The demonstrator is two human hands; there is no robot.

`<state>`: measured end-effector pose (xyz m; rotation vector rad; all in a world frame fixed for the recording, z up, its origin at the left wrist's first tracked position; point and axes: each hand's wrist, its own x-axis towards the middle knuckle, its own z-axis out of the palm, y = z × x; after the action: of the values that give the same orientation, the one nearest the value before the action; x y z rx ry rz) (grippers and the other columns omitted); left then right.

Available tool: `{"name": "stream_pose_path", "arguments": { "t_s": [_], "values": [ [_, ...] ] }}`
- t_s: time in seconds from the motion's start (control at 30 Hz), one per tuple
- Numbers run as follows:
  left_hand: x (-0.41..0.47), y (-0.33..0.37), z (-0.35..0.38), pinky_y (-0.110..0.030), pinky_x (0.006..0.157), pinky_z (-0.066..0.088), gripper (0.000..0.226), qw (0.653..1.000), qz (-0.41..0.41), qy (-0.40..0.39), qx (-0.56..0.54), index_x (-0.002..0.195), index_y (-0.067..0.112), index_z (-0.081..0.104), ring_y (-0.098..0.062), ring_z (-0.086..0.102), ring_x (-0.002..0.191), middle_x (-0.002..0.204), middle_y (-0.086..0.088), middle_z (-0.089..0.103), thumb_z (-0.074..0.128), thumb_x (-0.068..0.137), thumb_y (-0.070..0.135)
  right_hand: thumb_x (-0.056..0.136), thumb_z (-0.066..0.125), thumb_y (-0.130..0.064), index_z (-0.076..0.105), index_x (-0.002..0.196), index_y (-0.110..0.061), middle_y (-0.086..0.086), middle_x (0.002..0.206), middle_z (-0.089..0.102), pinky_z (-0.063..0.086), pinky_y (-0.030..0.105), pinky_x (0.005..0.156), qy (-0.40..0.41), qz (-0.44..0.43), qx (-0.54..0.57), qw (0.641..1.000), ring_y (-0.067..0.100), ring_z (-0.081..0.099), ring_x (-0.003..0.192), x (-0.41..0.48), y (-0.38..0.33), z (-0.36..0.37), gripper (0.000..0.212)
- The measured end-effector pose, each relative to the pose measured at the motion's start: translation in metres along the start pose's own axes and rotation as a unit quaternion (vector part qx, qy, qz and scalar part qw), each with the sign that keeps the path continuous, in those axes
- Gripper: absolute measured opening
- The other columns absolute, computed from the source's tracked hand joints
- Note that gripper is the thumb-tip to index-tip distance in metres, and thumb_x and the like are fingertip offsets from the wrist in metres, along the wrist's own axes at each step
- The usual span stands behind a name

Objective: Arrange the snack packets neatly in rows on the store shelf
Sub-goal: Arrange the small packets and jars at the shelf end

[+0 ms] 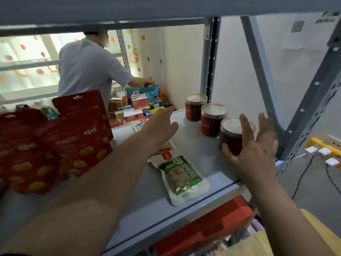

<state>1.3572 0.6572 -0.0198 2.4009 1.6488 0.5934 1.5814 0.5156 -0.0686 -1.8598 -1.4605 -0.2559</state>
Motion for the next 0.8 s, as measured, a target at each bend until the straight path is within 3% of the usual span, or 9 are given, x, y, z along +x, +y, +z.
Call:
{"name": "stream_pose_path", "arguments": {
  "t_s": [0.07,0.17,0.23,0.33,0.4,0.47,0.6,0.7,0.8],
  "values": [
    [-0.02,-0.016,-0.004,-0.039,0.112,0.029,0.061,1.0,-0.019,-0.02,-0.009,0.154,0.026,0.026,-0.026,0.028,0.144,0.159,-0.007,0.026,0.046,0.096,0.033,0.083,0.066,-0.043,0.036,0.149,-0.022,0.02,0.158,0.018,0.008,0.057,0.117,0.038,-0.061,-0.028,0.997,0.034,0.004,0.15,-0.008,-0.013,-0.004,0.075],
    [-0.042,-0.038,-0.004,-0.04,0.113,0.029,0.053,0.999,-0.031,-0.033,-0.018,0.149,0.019,0.037,-0.028,0.032,0.141,0.154,-0.011,0.035,0.041,0.097,0.029,0.083,0.06,-0.042,0.052,0.14,-0.015,0.018,0.151,0.036,0.019,0.053,0.118,0.045,-0.158,-0.022,0.986,0.035,0.021,0.146,-0.02,-0.048,-0.01,0.063],
    [-0.052,-0.048,-0.003,-0.04,0.111,0.035,0.045,0.999,-0.017,-0.03,-0.006,0.138,0.016,0.049,-0.028,0.041,0.133,0.146,-0.012,0.046,0.039,0.096,0.029,0.088,0.056,-0.05,0.047,0.143,-0.022,0.009,0.153,0.034,0.02,0.044,0.119,-0.09,-0.165,-0.01,0.982,0.027,0.021,0.146,-0.027,-0.08,-0.011,0.062],
    [-0.061,-0.06,-0.002,-0.039,0.112,0.029,0.045,0.999,-0.015,-0.03,-0.018,0.138,0.02,0.05,-0.027,0.04,0.133,0.146,-0.008,0.046,0.042,0.095,0.028,0.088,0.049,-0.067,0.035,0.15,-0.032,0.0,0.16,0.024,0.016,0.038,0.119,-0.307,-0.135,-0.016,0.942,0.021,0.016,0.147,-0.025,-0.119,0.001,0.072],
    [-0.061,-0.068,-0.002,-0.041,0.116,0.027,0.054,0.998,-0.037,-0.032,-0.029,0.142,0.026,0.046,-0.03,0.036,0.137,0.15,-0.008,0.042,0.039,0.09,0.037,0.085,0.05,-0.071,0.032,0.151,-0.037,-0.004,0.159,0.025,0.019,0.039,0.118,-0.368,-0.14,-0.029,0.919,0.021,0.02,0.146,-0.023,-0.133,0.014,0.076],
    [-0.061,-0.072,-0.001,-0.045,0.115,0.029,0.064,0.996,-0.065,-0.048,-0.045,0.145,0.029,0.04,-0.033,0.034,0.138,0.152,-0.009,0.039,0.036,0.083,0.046,0.084,0.054,-0.068,0.034,0.15,-0.037,-0.005,0.158,0.028,0.024,0.04,0.118,-0.395,-0.158,-0.016,0.905,0.019,0.025,0.144,-0.023,-0.14,0.023,0.075],
    [-0.06,-0.06,0.009,-0.045,0.117,0.023,0.062,0.992,-0.08,-0.06,-0.071,0.151,0.031,0.026,-0.032,0.027,0.143,0.158,-0.009,0.027,0.039,0.092,0.047,0.075,0.052,-0.068,0.029,0.152,-0.032,-0.008,0.159,0.027,0.032,0.043,0.114,-0.393,-0.167,-0.028,0.904,0.018,0.029,0.141,-0.023,-0.139,0.029,0.088],
    [-0.048,-0.053,0.017,-0.045,0.116,0.025,0.059,0.995,-0.064,-0.058,-0.056,0.15,0.029,0.028,-0.032,0.032,0.14,0.155,-0.011,0.032,0.04,0.094,0.044,0.081,0.056,-0.06,0.015,0.156,-0.034,-0.01,0.16,0.024,0.033,0.043,0.113,-0.376,-0.165,-0.032,0.911,0.019,0.029,0.142,-0.019,-0.132,0.032,0.089],
    [-0.04,-0.046,0.022,-0.045,0.109,0.035,0.051,0.996,-0.07,-0.045,-0.023,0.145,0.021,0.037,-0.033,0.041,0.131,0.146,-0.014,0.042,0.037,0.098,0.04,0.081,0.049,-0.064,0.013,0.155,-0.037,-0.012,0.161,0.022,0.033,0.046,0.113,-0.371,-0.176,-0.049,0.91,0.019,0.026,0.143,-0.011,-0.123,0.039,0.086]
  ]
}}
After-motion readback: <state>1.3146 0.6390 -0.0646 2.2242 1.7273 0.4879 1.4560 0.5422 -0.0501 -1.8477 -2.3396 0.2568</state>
